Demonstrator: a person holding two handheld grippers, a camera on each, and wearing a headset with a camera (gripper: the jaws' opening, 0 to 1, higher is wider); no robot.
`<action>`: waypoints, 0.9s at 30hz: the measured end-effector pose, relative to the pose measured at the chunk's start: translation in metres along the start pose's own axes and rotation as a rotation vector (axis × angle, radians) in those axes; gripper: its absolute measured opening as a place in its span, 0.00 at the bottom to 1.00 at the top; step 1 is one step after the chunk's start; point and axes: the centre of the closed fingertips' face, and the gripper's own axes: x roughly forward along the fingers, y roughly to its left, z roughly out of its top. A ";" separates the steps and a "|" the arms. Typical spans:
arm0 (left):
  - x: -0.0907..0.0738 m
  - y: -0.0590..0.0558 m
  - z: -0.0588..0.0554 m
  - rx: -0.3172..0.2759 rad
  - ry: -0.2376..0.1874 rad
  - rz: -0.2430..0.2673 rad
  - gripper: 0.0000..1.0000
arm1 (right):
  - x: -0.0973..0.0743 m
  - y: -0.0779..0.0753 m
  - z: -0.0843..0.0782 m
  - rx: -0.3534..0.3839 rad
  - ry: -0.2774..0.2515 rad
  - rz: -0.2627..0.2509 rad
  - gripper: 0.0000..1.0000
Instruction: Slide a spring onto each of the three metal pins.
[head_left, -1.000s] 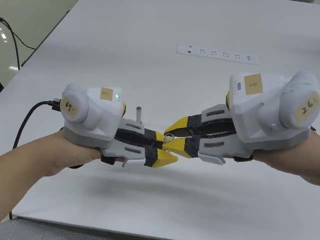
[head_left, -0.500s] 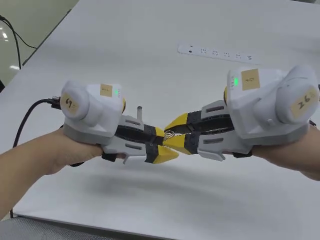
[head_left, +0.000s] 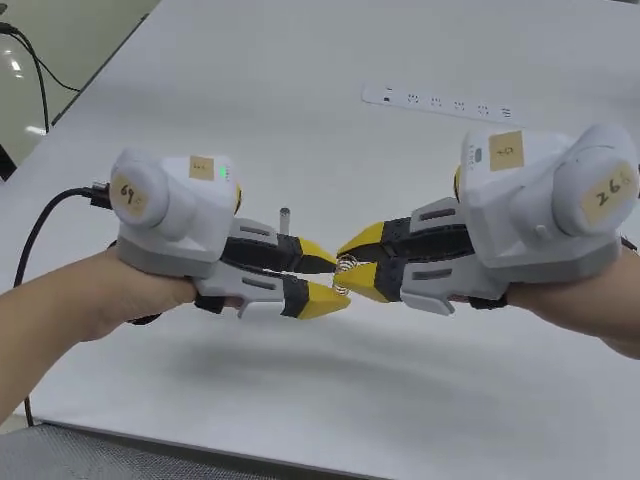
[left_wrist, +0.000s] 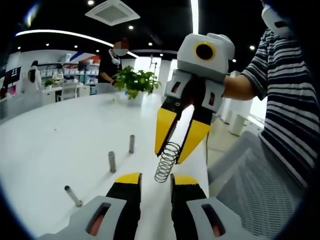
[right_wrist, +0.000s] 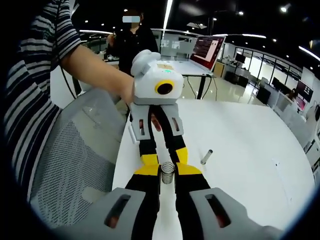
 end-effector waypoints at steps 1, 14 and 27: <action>-0.001 0.000 0.000 0.000 0.000 0.002 0.15 | 0.000 -0.001 0.000 0.006 0.000 -0.002 0.08; -0.023 0.004 -0.010 -0.023 0.015 0.042 0.18 | 0.001 -0.004 -0.004 0.078 -0.003 0.000 0.08; -0.057 0.025 -0.020 -0.045 -0.004 0.165 0.30 | 0.003 -0.006 -0.009 0.110 0.019 0.003 0.08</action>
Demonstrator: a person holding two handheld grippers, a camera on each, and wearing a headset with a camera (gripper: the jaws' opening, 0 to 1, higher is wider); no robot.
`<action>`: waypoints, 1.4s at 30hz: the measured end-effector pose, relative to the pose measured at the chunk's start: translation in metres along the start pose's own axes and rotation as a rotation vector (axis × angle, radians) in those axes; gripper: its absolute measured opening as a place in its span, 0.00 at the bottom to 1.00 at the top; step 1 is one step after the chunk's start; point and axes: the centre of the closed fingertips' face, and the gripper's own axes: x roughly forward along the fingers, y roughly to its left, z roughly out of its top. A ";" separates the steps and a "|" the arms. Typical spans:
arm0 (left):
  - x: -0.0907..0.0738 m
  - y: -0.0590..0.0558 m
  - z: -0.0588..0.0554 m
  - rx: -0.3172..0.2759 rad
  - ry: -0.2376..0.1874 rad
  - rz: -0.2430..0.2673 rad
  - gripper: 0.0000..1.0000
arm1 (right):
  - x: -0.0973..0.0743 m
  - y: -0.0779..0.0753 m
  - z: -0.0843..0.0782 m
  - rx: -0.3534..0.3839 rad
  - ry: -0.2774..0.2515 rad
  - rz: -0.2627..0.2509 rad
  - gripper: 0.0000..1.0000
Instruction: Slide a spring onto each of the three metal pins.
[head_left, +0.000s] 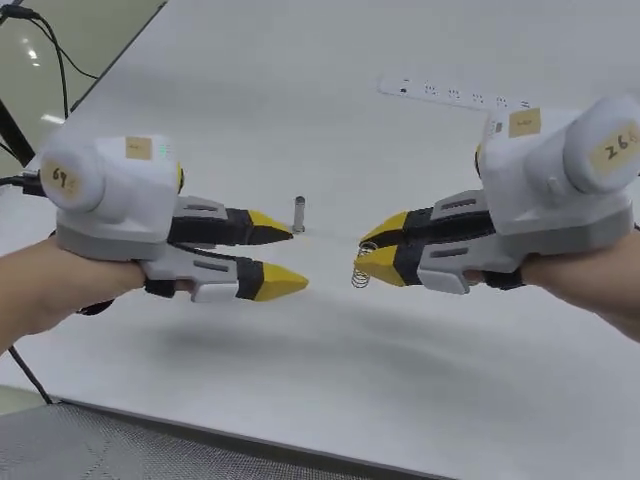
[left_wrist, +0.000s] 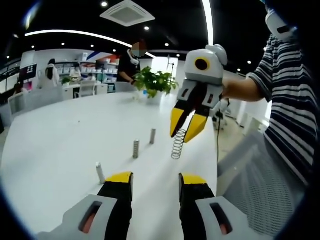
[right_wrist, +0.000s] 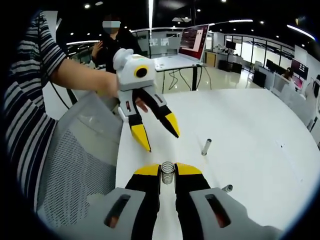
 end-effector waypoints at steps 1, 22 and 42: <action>-0.002 0.002 0.000 -0.002 -0.004 0.010 0.32 | 0.000 0.000 0.000 -0.001 0.001 0.001 0.08; -0.030 0.037 -0.008 -0.068 -0.038 0.185 0.78 | 0.002 -0.004 -0.001 -0.054 0.038 -0.012 0.08; -0.033 0.035 -0.013 -0.073 -0.089 0.177 0.98 | 0.017 -0.024 0.009 -0.068 0.049 -0.041 0.08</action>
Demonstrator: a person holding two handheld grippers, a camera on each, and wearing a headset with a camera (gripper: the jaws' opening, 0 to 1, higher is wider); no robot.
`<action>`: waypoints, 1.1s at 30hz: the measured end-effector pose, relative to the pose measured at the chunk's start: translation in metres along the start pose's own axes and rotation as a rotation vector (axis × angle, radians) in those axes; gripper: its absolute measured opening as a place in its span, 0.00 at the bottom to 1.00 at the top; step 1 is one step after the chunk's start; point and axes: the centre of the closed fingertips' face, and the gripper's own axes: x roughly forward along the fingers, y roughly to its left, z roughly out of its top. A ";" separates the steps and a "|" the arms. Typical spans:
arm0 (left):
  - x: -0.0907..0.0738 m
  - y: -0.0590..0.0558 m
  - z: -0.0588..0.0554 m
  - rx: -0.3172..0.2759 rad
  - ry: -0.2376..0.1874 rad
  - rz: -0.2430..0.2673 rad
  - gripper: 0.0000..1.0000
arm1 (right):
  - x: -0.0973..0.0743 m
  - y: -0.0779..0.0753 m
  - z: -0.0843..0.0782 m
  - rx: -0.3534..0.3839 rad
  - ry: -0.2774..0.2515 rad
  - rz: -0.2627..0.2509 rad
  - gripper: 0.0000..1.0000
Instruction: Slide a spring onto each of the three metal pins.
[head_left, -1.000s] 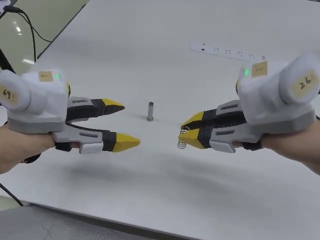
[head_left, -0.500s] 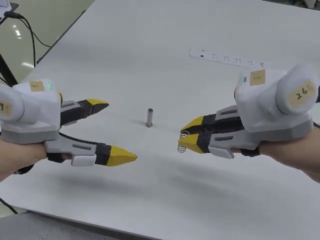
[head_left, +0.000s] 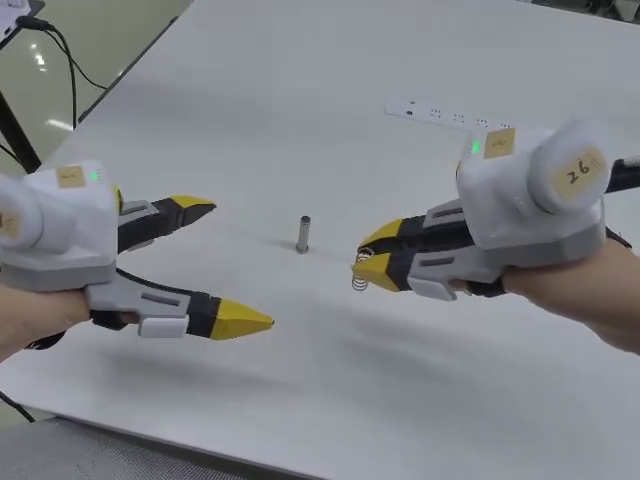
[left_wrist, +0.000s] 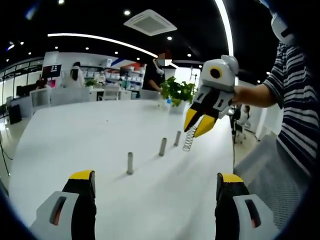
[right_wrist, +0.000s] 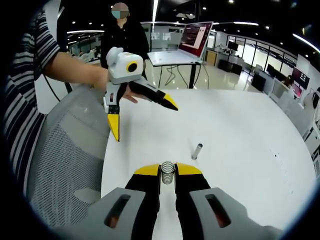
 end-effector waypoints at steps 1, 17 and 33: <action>0.000 0.000 -0.001 0.001 0.001 0.000 0.98 | 0.001 -0.002 0.001 0.000 -0.001 -0.002 0.08; 0.001 0.000 -0.002 -0.003 0.005 -0.002 0.98 | 0.024 -0.038 0.031 0.007 -0.032 -0.040 0.08; 0.002 -0.001 -0.004 -0.005 0.009 -0.010 0.98 | 0.048 -0.076 0.044 0.127 -0.088 -0.090 0.08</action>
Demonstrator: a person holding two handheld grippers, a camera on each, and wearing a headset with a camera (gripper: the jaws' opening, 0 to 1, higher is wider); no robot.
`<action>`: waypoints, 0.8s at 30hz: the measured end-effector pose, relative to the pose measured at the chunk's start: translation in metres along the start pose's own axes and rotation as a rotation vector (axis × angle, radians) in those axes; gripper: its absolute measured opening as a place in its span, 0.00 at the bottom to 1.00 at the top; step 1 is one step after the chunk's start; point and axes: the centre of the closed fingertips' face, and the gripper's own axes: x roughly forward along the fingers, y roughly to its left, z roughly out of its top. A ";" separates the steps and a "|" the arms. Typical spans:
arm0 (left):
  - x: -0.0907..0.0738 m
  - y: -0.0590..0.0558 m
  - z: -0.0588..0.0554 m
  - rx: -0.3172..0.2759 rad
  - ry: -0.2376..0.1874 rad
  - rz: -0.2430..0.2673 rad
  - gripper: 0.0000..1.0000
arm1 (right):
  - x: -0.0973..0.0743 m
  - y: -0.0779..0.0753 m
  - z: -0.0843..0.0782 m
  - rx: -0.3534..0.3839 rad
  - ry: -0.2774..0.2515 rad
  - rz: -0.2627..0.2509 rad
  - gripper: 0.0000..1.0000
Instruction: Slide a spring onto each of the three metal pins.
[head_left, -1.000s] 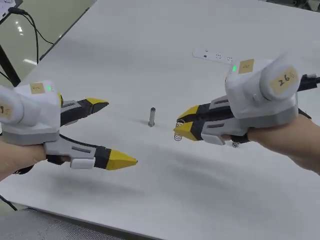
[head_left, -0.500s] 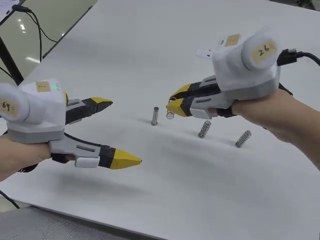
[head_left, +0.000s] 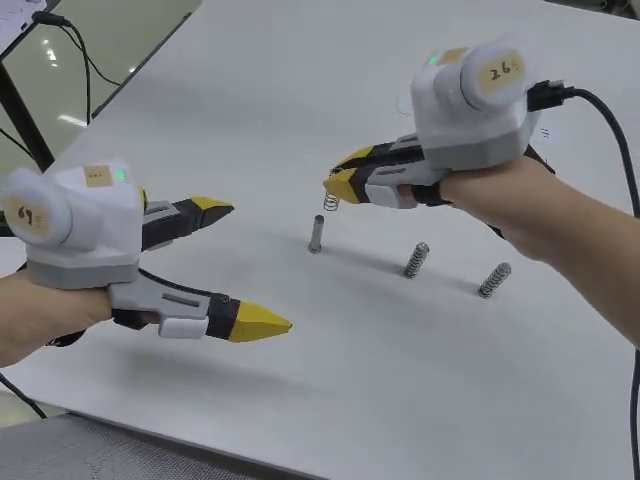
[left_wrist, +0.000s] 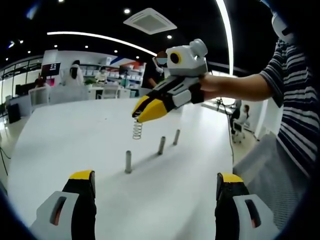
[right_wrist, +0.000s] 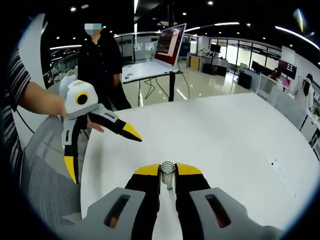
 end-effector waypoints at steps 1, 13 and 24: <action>0.000 0.000 0.000 0.000 0.000 -0.001 0.98 | 0.001 0.000 -0.001 0.002 0.003 0.001 0.08; 0.001 0.003 0.003 0.004 0.002 0.001 0.98 | 0.014 -0.003 -0.012 0.025 0.027 -0.012 0.08; 0.000 0.004 0.002 0.001 0.008 0.004 0.98 | 0.021 -0.002 -0.017 0.037 0.034 -0.015 0.08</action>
